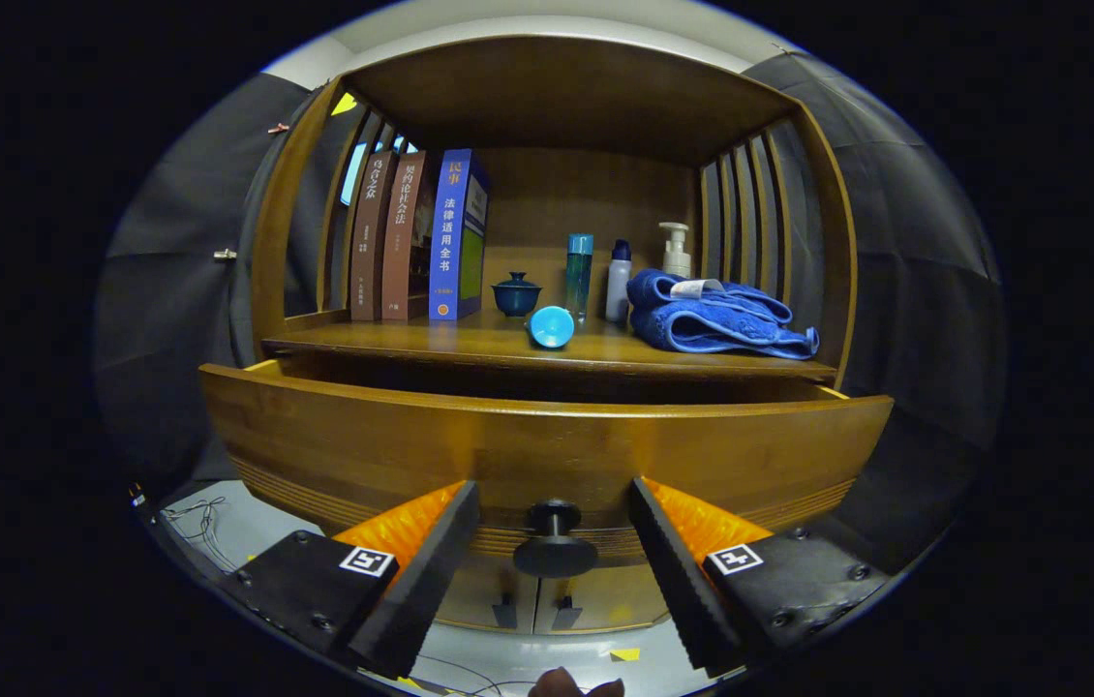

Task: Pull open the drawer, take out the items inside it, and place them on the countertop above the cabinet.

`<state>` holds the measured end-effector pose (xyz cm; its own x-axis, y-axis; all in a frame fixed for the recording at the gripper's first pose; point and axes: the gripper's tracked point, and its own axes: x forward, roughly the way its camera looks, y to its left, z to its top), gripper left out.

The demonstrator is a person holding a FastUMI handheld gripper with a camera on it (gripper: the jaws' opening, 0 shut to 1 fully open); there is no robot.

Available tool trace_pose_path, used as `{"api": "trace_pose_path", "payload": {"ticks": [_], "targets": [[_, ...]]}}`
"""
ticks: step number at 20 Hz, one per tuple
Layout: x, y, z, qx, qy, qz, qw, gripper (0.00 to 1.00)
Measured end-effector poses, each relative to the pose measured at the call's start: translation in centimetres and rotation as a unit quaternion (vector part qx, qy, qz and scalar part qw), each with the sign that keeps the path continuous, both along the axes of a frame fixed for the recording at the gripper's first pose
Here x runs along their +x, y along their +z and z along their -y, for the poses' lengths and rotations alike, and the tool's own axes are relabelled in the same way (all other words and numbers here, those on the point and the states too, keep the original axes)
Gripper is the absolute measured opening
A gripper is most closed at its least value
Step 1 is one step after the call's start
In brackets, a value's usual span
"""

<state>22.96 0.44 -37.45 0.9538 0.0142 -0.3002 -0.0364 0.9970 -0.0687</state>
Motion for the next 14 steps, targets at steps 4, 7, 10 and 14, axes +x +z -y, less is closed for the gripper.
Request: {"api": "trace_pose_path", "payload": {"ticks": [4,7,10,14], "targets": [[2.7,-0.5,-0.2,-0.004,-0.001,0.000,1.000,1.00],[4.1,-0.8,-0.3,-0.008,-0.001,0.000,1.000,1.00],[5.3,-0.9,-0.5,-0.011,-0.002,-0.004,1.000,1.00],[5.5,-1.1,-0.6,-0.012,-0.001,-0.004,1.000,1.00]]}}
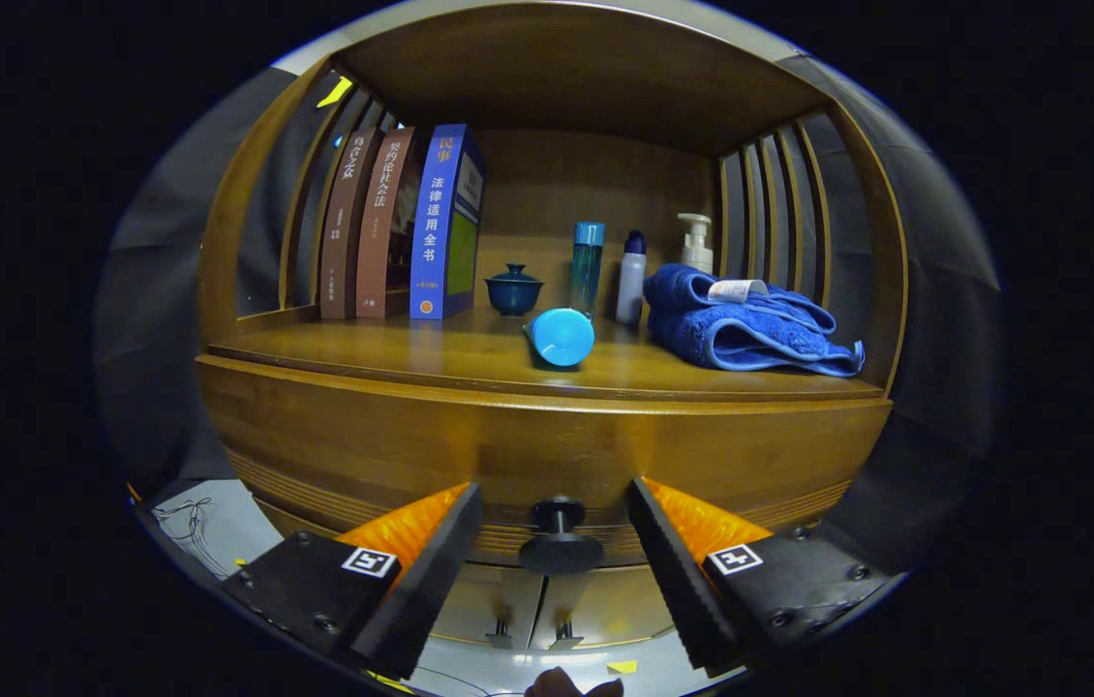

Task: Pull open the drawer, take out the items inside it, and place them on the countertop above the cabinet.

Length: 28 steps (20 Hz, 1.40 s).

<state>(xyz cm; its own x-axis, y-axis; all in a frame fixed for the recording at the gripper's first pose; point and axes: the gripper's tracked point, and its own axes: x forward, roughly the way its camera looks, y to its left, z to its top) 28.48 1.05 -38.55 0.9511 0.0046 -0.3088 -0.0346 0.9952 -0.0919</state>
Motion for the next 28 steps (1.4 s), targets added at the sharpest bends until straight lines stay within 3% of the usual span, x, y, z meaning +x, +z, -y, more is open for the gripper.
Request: {"api": "trace_pose_path", "payload": {"ticks": [5,13,19,28], "targets": [[-0.8,1.8,-0.3,0.022,0.008,-0.001,1.000,1.00],[-6.2,12.2,0.3,0.044,0.013,0.042,0.998,0.99],[-12.7,20.2,-0.5,0.099,0.033,0.047,0.993,0.99],[-23.4,34.2,0.9,0.091,0.027,0.106,0.990,0.99]]}}
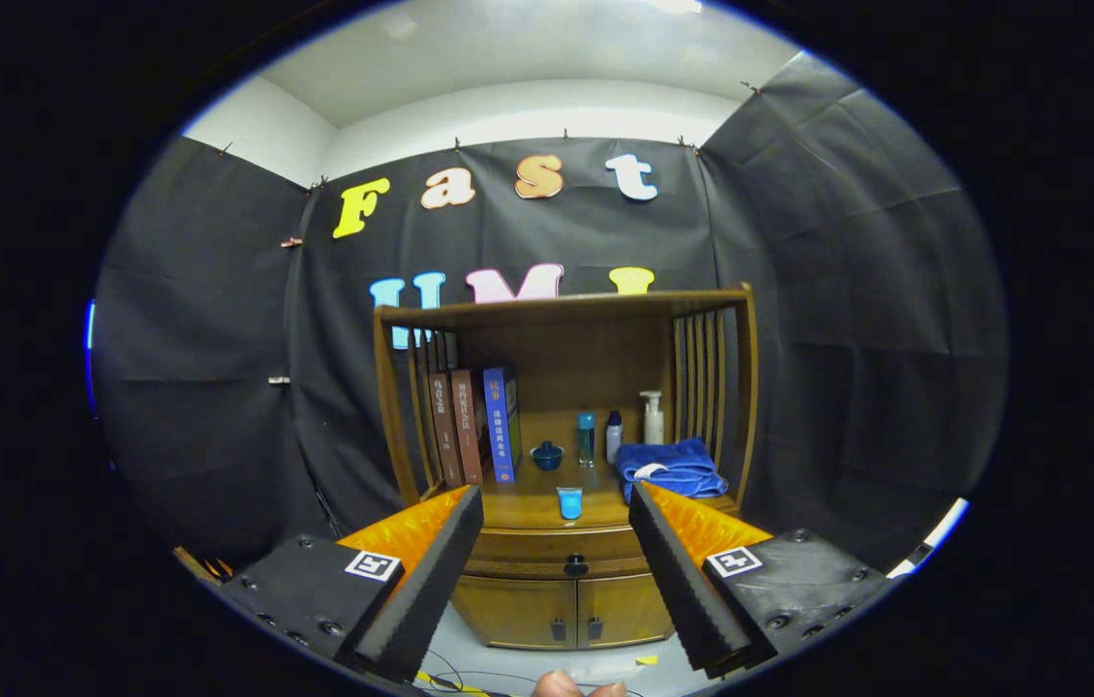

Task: Pull open the drawer, take out the items inside it, and place them on the countertop above the cabinet.

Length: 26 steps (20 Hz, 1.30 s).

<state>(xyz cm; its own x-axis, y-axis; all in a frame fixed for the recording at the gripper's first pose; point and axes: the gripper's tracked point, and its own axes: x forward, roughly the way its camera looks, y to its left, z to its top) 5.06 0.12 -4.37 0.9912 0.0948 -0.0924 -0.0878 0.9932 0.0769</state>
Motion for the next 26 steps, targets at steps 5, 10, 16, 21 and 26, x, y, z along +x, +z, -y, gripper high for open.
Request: {"api": "trace_pose_path", "payload": {"ticks": [5,10,16,21,26], "targets": [[-4.2,4.4,-1.0,0.022,0.012,-0.001,1.000,0.99],[-5.3,6.8,-1.1,0.001,0.005,0.034,0.999,0.99],[-4.9,6.2,-1.3,-0.002,0.007,0.029,1.000,0.99],[-4.7,5.6,-1.3,-0.004,0.006,0.026,1.000,0.99],[-4.5,6.1,-0.8,-0.006,-0.005,0.034,0.999,0.99]]}}
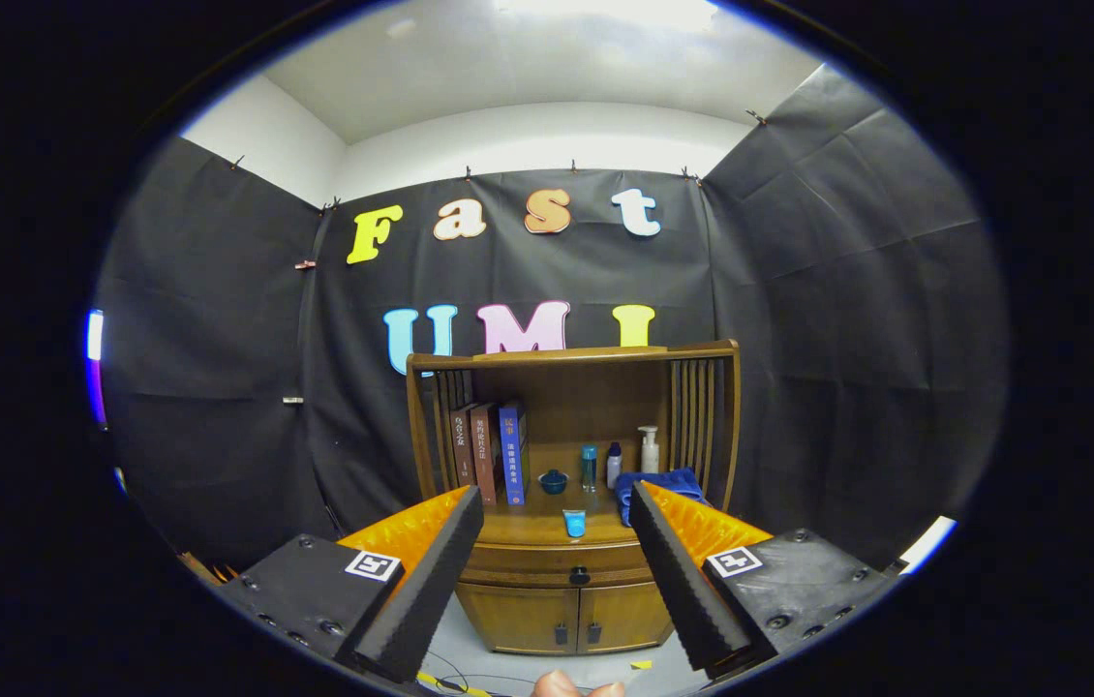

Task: Pull open the drawer, take out the items inside it, and place them on the countertop above the cabinet.

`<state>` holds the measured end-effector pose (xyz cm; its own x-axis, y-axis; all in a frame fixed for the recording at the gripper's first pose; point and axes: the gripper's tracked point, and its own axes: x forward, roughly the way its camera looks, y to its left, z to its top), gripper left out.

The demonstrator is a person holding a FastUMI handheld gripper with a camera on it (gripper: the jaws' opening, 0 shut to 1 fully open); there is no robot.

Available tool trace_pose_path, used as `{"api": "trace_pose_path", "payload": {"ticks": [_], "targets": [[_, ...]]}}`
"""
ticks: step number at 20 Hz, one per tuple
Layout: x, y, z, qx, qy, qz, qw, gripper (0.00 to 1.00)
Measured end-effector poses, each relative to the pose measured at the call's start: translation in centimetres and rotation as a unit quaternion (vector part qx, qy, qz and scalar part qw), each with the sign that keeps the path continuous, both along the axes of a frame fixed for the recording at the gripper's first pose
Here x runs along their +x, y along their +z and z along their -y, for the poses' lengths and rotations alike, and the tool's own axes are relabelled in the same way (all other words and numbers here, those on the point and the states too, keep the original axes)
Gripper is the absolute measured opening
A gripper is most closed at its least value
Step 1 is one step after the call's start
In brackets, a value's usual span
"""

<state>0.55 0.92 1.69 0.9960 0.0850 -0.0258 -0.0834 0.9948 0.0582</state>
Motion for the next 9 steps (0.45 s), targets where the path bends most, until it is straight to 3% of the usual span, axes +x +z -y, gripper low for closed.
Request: {"api": "trace_pose_path", "payload": {"ticks": [9], "targets": [[0.4,0.2,-1.1,-0.007,0.004,0.002,1.000,0.99]]}}
